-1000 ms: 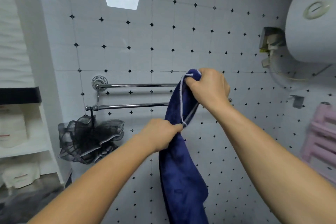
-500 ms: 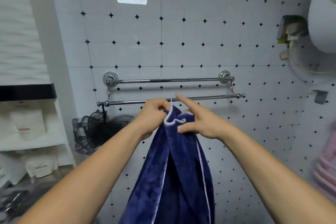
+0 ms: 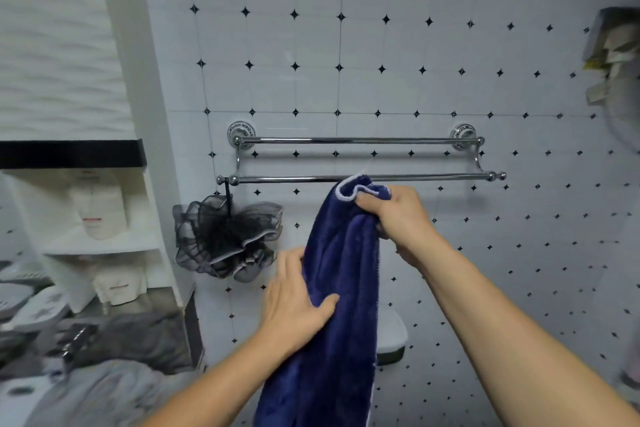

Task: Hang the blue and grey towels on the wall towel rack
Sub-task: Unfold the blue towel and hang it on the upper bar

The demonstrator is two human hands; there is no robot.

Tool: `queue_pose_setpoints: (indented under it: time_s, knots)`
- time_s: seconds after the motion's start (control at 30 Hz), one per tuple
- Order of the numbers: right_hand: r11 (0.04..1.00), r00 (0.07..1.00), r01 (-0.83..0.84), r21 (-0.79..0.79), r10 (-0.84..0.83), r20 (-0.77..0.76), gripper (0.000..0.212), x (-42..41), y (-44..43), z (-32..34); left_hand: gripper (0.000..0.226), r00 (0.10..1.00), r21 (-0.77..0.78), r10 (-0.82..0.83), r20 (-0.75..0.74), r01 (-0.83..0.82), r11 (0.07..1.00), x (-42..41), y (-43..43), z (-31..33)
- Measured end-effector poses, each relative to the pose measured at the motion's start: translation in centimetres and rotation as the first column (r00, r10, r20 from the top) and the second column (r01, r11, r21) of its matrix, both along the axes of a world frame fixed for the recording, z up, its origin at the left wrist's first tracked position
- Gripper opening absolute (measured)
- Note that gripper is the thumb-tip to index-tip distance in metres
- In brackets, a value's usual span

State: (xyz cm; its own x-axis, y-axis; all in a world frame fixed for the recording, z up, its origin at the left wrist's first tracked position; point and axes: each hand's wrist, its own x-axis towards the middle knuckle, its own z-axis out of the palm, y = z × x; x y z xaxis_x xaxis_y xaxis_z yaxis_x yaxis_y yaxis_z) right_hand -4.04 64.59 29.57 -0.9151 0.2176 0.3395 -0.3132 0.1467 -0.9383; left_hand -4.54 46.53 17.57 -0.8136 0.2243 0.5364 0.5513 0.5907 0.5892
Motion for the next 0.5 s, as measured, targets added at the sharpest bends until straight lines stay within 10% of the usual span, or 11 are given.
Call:
queue_pose_setpoints:
  time_s: [0.27, 0.5]
  knots:
    - [0.998, 0.998, 0.027, -0.061, -0.031, -0.063, 0.027, 1.0, 1.4, 2.5, 0.040, 0.899, 0.004, 0.180, 0.399, -0.198, 0.980, -2.5, -4.3, -5.7]
    - [0.985, 0.986, 0.166, -0.043, -0.167, -0.026, 0.024, 1.3, 5.8, 1.9, 0.026, 0.820, 0.656, -0.180, 0.543, -0.280, 0.701, -5.7, -8.3, -3.2]
